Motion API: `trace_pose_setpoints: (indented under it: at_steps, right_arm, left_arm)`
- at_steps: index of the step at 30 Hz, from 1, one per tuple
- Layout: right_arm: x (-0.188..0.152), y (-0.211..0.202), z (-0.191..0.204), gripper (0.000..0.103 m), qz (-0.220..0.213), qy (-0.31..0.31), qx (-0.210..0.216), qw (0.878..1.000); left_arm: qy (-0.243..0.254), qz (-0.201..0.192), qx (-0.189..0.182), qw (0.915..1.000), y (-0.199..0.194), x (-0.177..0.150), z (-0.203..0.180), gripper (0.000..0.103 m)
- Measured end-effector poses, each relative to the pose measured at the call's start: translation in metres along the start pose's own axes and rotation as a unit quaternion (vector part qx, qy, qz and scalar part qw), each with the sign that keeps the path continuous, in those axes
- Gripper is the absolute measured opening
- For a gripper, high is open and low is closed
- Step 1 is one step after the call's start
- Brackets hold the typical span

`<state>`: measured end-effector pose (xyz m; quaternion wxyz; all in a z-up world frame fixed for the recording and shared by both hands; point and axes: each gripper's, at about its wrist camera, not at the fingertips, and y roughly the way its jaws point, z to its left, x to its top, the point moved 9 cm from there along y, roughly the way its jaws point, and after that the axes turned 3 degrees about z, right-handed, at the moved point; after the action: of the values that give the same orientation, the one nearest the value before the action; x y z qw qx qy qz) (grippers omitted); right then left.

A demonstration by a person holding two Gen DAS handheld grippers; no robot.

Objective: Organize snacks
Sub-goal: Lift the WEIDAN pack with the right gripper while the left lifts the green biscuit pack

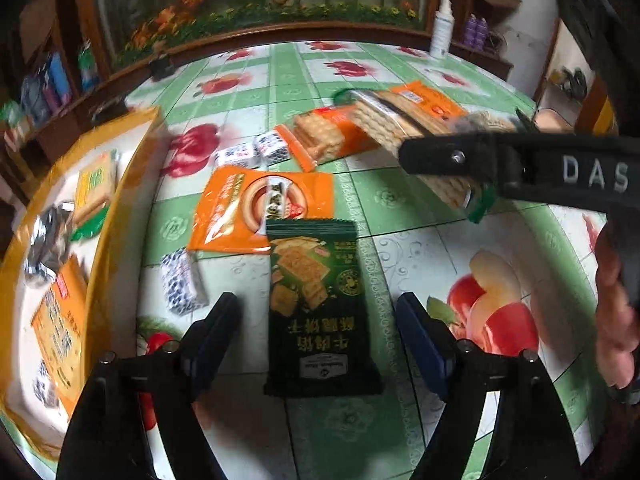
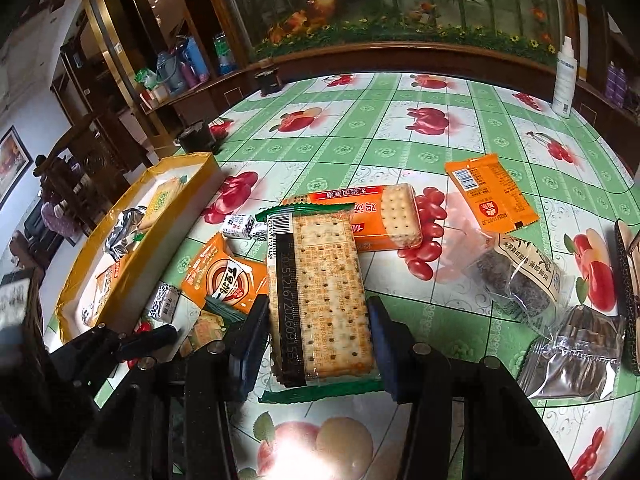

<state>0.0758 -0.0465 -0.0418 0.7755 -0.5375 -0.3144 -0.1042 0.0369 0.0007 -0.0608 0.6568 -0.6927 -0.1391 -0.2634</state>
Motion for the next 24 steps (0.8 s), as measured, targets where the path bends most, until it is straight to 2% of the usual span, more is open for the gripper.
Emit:
trace_pose_setpoints:
  at_steps: [1,3,6,13,19,24]
  right_arm:
    - [0.0,0.0,0.0,0.052,-0.001,-0.001,0.001,1.0]
    - [0.0,-0.002,0.001,0.052,-0.003,-0.001,0.002,1.0]
    - [0.001,-0.004,0.002,0.052,-0.008,-0.002,0.004,1.0]
    - [0.004,-0.009,0.006,0.052,-0.02,0.0,0.011,1.0]
    - [0.006,-0.011,0.01,0.052,-0.027,0.007,0.02,0.999]
    - [0.005,-0.008,0.02,0.052,-0.019,0.014,0.035,0.999]
  left_arm:
    - [0.004,-0.008,0.003,1.0,-0.002,0.002,-0.001,0.052]
    - [0.009,-0.013,0.006,0.9999,-0.002,0.004,-0.003,0.043]
    - [0.006,-0.017,0.004,0.9998,-0.002,0.004,-0.003,0.043]
    - [-0.02,-0.042,-0.038,0.9982,-0.025,0.01,0.004,0.043]
    - [-0.042,-0.064,-0.042,0.9962,-0.047,0.014,0.023,0.043]
    - [-0.075,-0.082,-0.034,0.9931,-0.065,0.016,0.057,0.043]
